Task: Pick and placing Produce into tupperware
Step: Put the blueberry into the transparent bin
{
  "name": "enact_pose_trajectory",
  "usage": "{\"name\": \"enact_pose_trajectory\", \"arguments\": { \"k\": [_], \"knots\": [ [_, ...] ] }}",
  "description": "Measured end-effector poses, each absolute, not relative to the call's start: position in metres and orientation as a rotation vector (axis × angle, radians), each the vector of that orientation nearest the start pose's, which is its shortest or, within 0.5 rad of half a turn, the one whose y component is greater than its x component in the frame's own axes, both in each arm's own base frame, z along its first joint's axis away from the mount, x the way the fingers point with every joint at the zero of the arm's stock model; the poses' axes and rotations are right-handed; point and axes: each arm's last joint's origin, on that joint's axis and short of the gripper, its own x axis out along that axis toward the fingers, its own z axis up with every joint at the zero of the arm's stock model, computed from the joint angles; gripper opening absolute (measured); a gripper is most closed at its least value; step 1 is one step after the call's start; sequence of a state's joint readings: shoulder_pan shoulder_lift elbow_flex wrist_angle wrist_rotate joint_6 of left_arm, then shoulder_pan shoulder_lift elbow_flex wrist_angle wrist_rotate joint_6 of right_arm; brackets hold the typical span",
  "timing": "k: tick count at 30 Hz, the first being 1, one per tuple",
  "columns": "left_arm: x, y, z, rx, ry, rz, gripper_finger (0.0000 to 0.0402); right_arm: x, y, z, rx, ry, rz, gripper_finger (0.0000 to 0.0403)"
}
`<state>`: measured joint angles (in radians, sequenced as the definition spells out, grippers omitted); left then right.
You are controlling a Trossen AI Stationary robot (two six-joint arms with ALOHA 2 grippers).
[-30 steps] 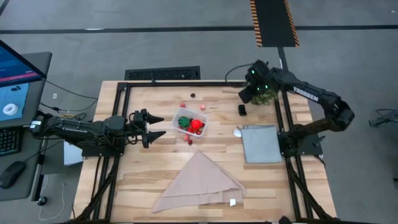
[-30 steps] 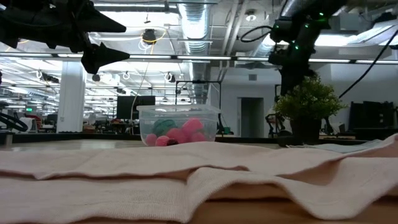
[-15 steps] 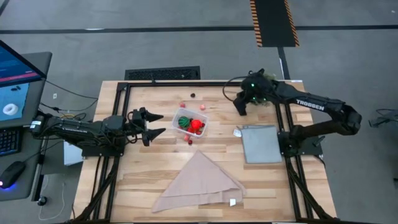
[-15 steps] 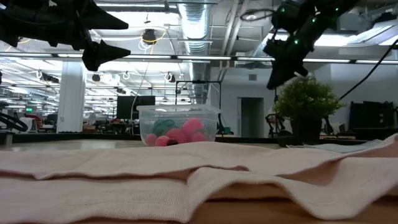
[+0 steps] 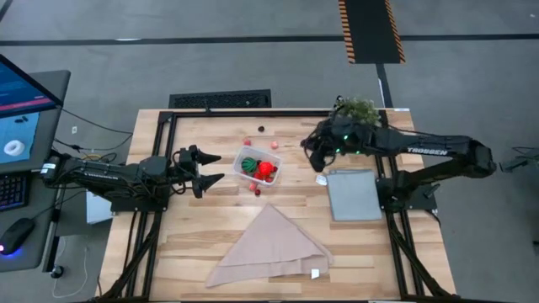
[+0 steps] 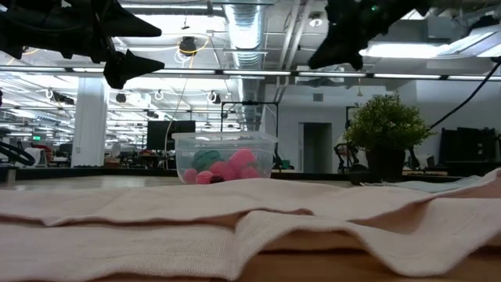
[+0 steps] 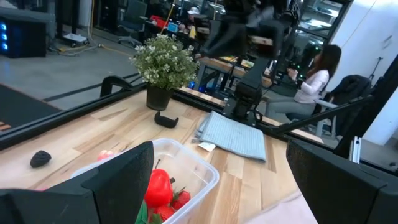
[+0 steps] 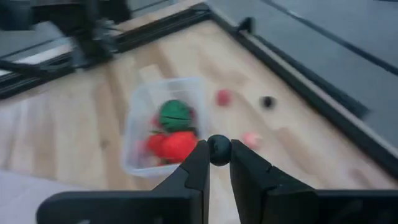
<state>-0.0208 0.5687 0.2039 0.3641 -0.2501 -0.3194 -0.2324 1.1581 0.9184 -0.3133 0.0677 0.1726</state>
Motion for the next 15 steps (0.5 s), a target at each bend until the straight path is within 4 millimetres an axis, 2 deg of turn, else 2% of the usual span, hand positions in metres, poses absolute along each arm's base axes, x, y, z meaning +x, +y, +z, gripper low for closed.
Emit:
{"name": "enact_pose_trajectory", "arguments": {
  "k": [6, 11, 15],
  "knots": [
    [0.144, 0.004, 0.214, -0.317, -0.036, 0.227, 0.0357, 0.28, -0.04, 0.272, 0.19, 0.523, -0.242, 0.0069],
    [0.144, 0.004, 0.214, -0.318, -0.036, 0.223, 0.0357, 0.3, -0.049, 0.251, 0.198, 0.576, -0.239, 0.007],
    [0.144, 0.004, 0.213, -0.318, -0.022, 0.222, 0.0357, 0.315, -0.053, 0.241, 0.221, 0.537, -0.146, 0.0079]
  ]
}}
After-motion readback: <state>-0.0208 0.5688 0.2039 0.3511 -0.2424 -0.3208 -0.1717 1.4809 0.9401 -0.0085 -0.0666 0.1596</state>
